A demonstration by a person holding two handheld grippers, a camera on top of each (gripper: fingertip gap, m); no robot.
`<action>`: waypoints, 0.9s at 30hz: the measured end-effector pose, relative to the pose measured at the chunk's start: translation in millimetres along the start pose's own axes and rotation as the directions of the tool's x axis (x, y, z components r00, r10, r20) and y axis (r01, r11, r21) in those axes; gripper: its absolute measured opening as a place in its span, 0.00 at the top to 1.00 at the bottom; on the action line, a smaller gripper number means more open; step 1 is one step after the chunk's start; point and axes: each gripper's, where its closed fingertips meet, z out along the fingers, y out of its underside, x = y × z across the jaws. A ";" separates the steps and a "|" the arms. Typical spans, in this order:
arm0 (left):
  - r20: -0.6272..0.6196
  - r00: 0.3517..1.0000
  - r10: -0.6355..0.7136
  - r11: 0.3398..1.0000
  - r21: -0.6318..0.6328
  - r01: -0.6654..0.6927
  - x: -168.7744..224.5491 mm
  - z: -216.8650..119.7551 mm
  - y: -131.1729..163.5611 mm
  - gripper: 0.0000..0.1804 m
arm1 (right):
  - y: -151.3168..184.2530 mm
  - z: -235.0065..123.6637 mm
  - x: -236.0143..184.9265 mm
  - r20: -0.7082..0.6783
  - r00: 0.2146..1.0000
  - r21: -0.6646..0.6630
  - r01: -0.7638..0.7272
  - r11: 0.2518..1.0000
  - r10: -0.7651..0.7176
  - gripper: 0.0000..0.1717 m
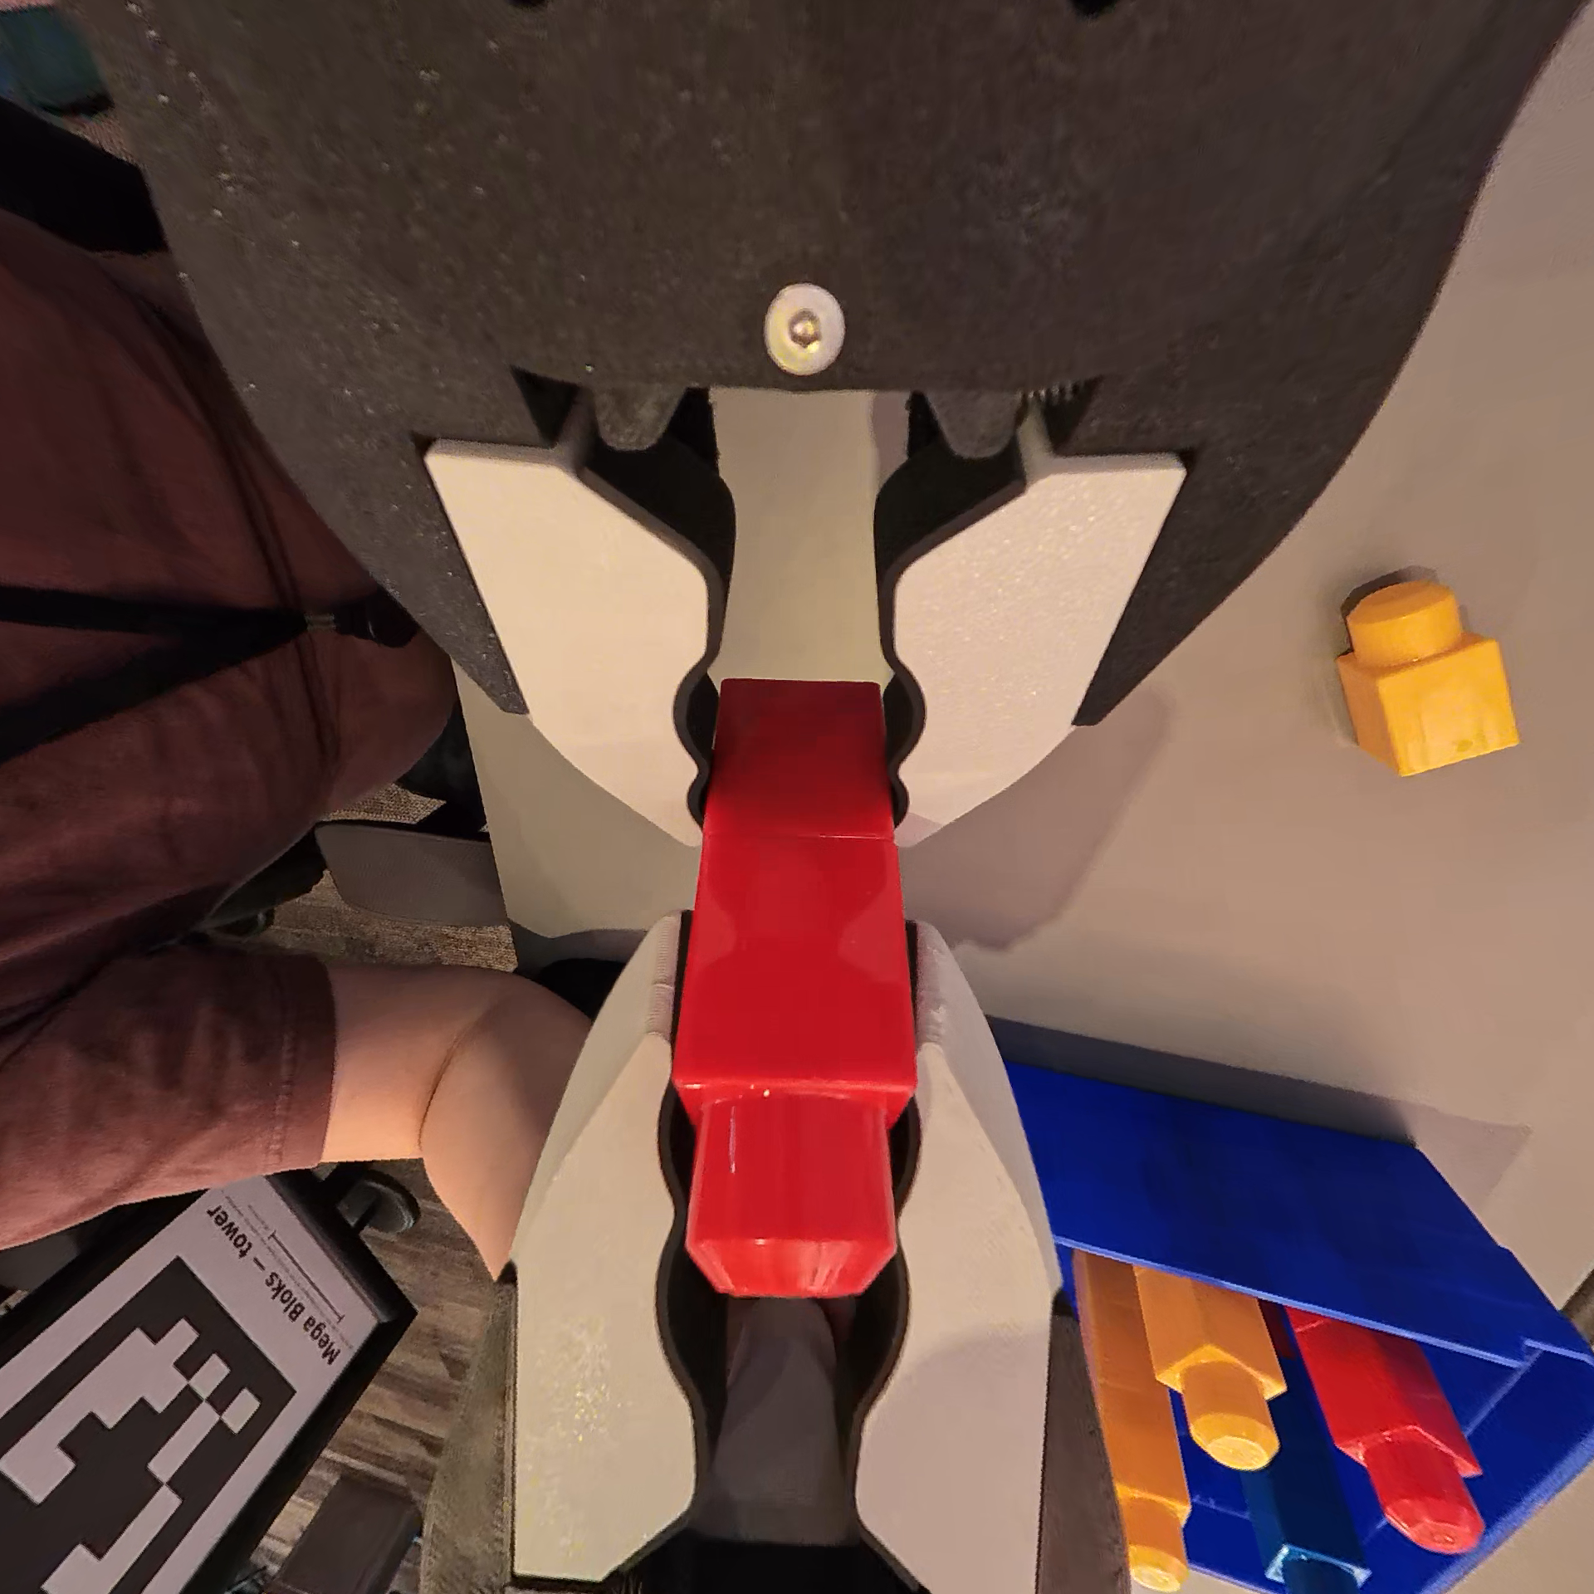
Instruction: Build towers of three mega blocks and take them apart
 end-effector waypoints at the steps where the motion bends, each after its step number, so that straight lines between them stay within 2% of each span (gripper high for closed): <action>1: -0.004 1.000 0.003 1.000 -0.005 -0.003 0.8 0.7 0.5 0.81 | 0.9 0.1 -0.6 0.002 1.000 -0.005 0.005 1.000 -0.005 0.78; 11: -0.026 1.000 -0.002 1.000 0.001 0.002 2.6 -1.6 1.4 0.81 | -2.1 2.6 -2.1 0.013 1.000 0.009 -0.008 1.000 0.008 0.78; 14: -0.027 1.000 -0.012 0.995 0.102 0.014 -1.9 -10.3 -11.5 0.80 | -20.9 0.0 4.7 -0.030 1.000 0.124 0.015 0.992 -0.011 0.78; 16: -0.024 0.999 -0.042 0.987 0.157 0.046 -7.8 -23.9 -16.7 0.80 | -35.2 -9.3 13.2 -0.102 0.993 0.221 0.071 0.973 -0.050 0.68; 18: 0.047 0.997 -0.055 0.985 0.169 0.046 -22.1 -41.8 -11.9 0.80 | -35.6 -20.0 26.6 -0.182 0.980 0.245 0.120 0.962 -0.075 0.67; 22: 0.156 0.983 -0.095 0.974 0.219 0.059 -40.0 -86.1 -7.0 0.80 | 5.4 -8.9 71.2 -0.316 0.945 0.058 0.110 0.992 -0.086 0.70; 27: 0.236 0.965 -0.114 0.950 0.309 0.036 -39.0 -138.0 -9.4 0.80 | 67.5 50.1 114.7 -0.355 0.910 -0.226 0.138 0.964 -0.214 0.72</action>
